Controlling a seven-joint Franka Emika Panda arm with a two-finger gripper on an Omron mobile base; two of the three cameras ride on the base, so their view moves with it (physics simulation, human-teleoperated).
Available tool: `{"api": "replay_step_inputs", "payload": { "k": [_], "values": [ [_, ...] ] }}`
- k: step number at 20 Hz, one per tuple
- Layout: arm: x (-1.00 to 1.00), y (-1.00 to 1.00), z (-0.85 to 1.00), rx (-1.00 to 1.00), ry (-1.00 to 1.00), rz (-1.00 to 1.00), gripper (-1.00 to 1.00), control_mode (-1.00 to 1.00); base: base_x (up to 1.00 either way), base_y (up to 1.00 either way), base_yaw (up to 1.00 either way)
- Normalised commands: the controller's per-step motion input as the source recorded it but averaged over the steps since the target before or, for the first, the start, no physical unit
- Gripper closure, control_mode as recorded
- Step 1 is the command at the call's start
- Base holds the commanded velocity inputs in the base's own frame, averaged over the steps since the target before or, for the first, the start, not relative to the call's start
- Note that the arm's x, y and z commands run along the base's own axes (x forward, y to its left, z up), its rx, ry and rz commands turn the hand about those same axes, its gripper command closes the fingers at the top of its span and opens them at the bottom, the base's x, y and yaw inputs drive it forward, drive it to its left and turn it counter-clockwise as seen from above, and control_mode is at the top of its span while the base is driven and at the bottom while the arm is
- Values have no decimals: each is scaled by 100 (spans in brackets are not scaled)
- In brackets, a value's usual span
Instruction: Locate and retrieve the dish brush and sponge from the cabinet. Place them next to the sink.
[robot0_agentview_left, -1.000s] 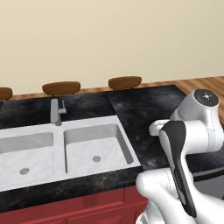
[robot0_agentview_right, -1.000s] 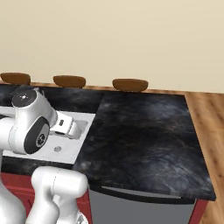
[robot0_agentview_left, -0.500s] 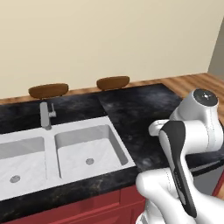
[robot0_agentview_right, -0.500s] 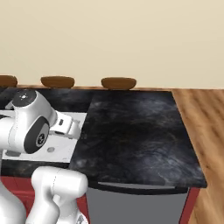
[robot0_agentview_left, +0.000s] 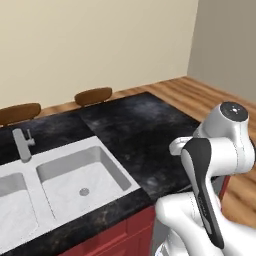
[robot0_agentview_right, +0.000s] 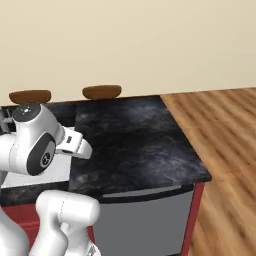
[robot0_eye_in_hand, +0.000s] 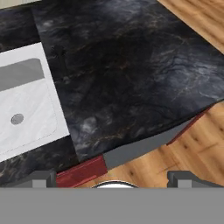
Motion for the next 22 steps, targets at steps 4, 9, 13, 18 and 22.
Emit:
{"api": "replay_step_inputs", "payload": {
  "k": [4,9,13,18,22],
  "values": [
    [0,0,0,0,0,0,-100,100,0,0,-50],
    [0,0,0,0,0,0,-100,100,0,0,-50],
    [0,0,0,0,0,0,-100,100,0,0,-50],
    [0,0,0,0,0,0,-100,100,0,0,-50],
    [0,0,0,0,0,0,-100,100,0,0,-50]
  ]
}}
